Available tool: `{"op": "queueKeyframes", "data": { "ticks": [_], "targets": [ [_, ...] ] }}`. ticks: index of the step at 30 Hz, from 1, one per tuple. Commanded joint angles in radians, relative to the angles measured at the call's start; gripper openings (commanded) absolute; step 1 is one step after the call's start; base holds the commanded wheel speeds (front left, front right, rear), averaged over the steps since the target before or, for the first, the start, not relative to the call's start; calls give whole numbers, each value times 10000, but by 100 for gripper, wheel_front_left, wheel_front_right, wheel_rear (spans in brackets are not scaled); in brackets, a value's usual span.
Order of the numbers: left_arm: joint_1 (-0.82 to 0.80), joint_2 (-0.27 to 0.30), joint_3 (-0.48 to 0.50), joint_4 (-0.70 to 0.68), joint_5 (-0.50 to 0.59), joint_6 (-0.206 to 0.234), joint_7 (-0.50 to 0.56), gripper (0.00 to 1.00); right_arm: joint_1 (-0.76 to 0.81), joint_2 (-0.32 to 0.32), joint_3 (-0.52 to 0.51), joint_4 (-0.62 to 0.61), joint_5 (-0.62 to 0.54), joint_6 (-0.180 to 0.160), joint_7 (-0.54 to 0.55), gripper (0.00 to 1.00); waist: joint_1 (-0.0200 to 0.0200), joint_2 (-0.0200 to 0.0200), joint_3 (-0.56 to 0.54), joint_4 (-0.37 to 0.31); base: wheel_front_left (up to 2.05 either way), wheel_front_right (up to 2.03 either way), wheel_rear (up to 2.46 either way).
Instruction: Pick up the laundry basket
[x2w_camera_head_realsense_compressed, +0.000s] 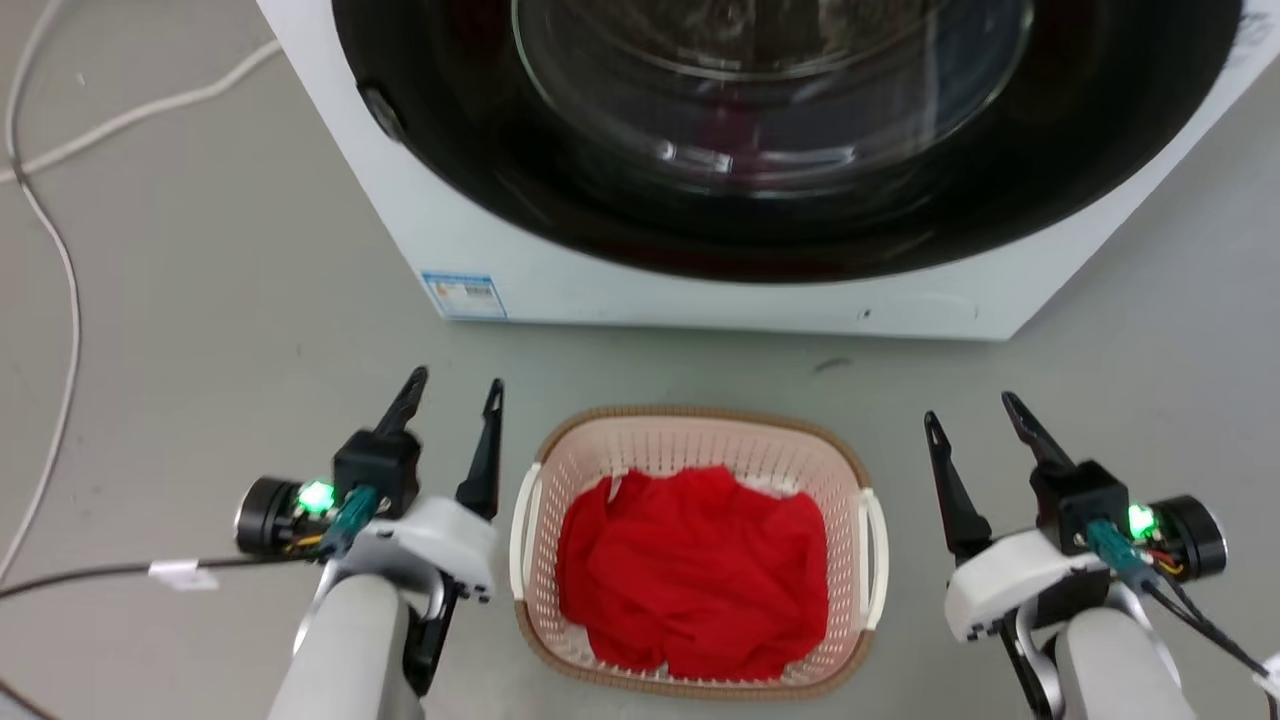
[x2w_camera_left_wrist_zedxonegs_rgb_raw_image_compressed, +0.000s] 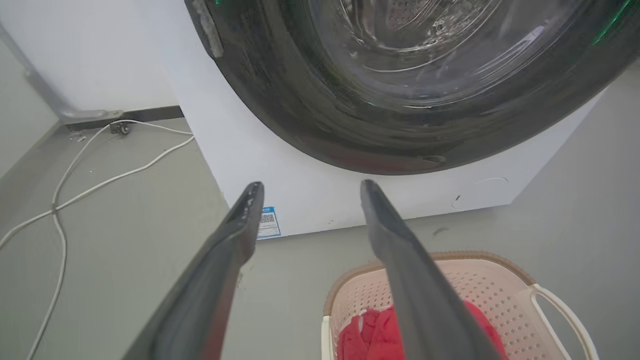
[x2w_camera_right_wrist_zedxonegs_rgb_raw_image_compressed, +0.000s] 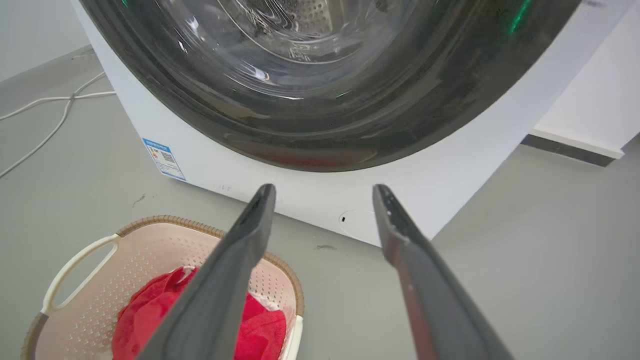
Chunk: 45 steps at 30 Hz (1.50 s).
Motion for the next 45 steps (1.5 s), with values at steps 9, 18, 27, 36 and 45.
{"op": "queueKeyframes", "data": {
  "ticks": [9, 18, 27, 36, 45],
  "targets": [
    [-1940, 103, -484, 2672, 59, -267, -24, 100, -1784, 5, 42, 2126, -272, -8, -19, 100, -2, 0, 2273, 102, 0, 0, 0],
    [-3087, 187, -875, 4517, 80, -335, -26, 100, -3135, 5, -38, 4963, -673, -7, -17, 100, -2, 0, 3481, -91, 0, 0, 0],
    [-3783, 269, -1081, 5844, -12, -363, -24, 100, -4309, 6, 108, 6797, -597, -7, -18, 100, -2, 0, 4568, -140, 0, 0, 0],
    [-4271, 95, -1337, 6734, -102, -359, -24, 100, -4807, 5, 469, 7463, -216, -7, -17, 100, -2, 0, 5314, -51, 0, 0, 0],
    [-4787, -75, -1677, 7662, -107, -369, -24, 100, -5040, 5, 652, 7849, -44, -7, -18, 100, -2, 0, 5668, -58, 0, 0, 0]
  ]
}}
